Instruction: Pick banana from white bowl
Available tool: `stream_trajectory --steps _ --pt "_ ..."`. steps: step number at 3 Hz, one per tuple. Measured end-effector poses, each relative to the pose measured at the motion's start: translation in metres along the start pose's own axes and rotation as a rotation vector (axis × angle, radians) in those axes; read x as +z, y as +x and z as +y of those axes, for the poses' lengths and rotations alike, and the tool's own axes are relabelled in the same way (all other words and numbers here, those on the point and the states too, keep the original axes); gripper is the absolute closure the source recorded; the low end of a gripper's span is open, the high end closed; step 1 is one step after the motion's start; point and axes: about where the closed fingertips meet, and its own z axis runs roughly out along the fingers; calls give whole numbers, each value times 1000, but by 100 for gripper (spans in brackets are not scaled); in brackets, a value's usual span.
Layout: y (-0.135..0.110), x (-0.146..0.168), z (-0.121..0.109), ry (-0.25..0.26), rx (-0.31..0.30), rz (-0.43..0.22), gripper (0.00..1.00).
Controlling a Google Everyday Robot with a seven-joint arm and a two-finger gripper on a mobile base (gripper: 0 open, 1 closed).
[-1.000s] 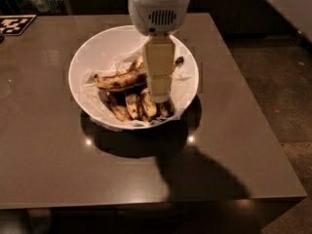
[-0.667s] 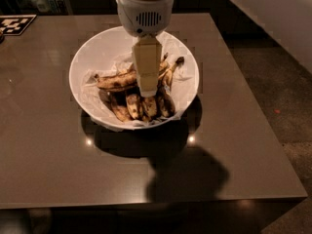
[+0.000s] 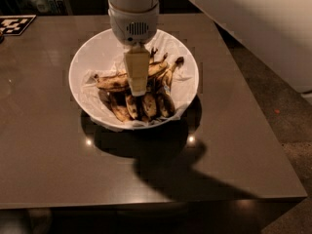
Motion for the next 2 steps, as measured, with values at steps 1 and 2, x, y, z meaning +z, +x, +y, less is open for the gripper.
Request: stream_trajectory --steps 1,2 --pt "-2 17 -2 -36 -3 -2 31" --pt "-3 37 0 -79 -8 -3 34"
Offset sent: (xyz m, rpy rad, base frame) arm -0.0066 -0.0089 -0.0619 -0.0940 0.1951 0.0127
